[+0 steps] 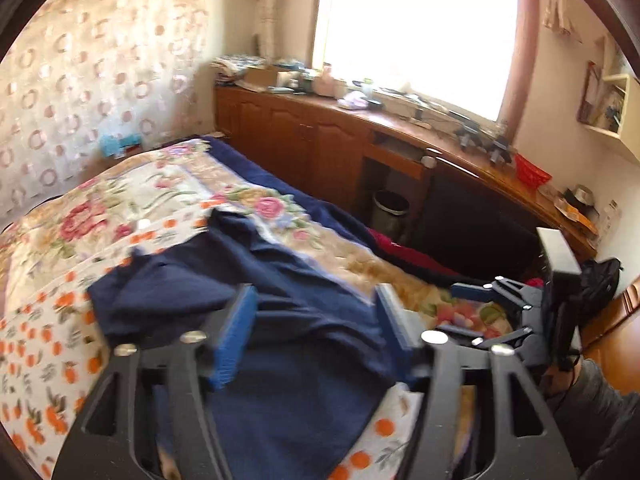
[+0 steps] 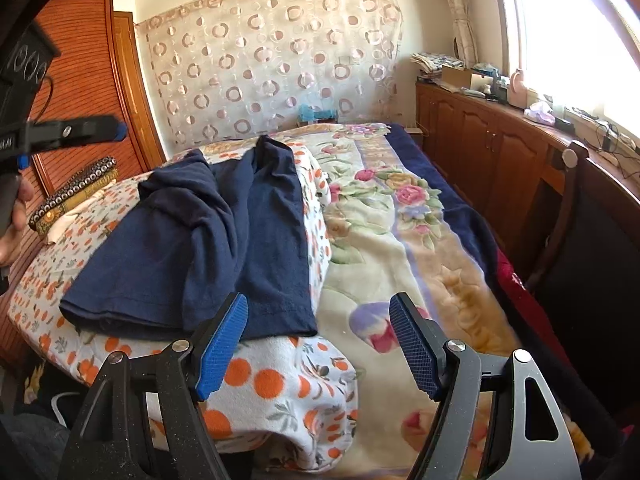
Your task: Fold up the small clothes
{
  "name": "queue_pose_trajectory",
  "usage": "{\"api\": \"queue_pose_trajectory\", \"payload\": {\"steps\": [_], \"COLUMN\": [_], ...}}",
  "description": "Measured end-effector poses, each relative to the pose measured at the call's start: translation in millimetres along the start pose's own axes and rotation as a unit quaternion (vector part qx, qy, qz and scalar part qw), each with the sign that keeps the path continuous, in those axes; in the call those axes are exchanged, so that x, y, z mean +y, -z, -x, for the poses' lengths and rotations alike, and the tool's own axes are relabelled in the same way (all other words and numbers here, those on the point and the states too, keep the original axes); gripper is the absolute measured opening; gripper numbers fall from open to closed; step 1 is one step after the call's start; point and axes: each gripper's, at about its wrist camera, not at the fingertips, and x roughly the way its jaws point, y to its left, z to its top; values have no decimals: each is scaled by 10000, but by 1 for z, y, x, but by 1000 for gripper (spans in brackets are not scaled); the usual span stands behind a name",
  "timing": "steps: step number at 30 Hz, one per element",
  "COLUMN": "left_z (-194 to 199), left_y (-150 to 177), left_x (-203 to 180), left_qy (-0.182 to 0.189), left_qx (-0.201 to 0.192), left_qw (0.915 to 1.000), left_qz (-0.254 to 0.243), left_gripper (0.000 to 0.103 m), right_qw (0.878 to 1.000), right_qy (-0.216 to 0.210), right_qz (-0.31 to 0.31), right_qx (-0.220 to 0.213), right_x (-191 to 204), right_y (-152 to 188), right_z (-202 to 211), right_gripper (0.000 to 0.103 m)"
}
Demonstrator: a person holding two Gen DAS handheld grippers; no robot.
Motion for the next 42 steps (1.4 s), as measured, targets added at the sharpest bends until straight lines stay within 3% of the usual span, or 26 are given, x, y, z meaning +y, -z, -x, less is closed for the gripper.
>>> {"api": "queue_pose_trajectory", "payload": {"steps": [5,10,19,25,31,33,34,35,36,39,42], "left_z": [22,34,47,44,45,44,44,43,43,44,44], "left_y": [35,77,109,117,127,129,129,129,129,128,126], "left_x": [54,107,146,154,157,156,155,154,152,146,143], "left_qy": [-803,-1231,-1365,-1341,-1295,-1289,-1284,-1272,-1258,-1219,-1182], "left_qx": [26,245,226,274,300,321,325,324,319,305,268], "left_qw": [9966,9901,9841,9833,9824,9823,9825,9829,9834,9847,9853], "left_qz": [199,632,1117,1201,1313,1322,1313,1295,1271,1204,1203], "left_gripper": [70,70,70,70,70,70,70,70,70,70,70], "right_qw": [9996,9976,9844,9784,9688,9655,9633,9602,9572,9540,9652], "right_qy": [-168,-457,-1235,-1148,-1075,-954,-827,-680,-628,-703,-626], "right_qz": [207,519,1240,1637,2069,2230,2358,2508,2614,2747,2457], "right_qx": [-45,-80,201,532,840,947,980,1022,1069,972,645], "right_x": [18,49,129,162,190,197,198,201,201,191,163], "right_y": [-13,-38,-100,-125,-134,-136,-137,-138,-138,-151,-178], "right_z": [-8,-29,-112,-181,-211,-220,-224,-224,-225,-214,-194], "right_gripper": [75,75,70,70,67,60,45,16,3,3,3]}}
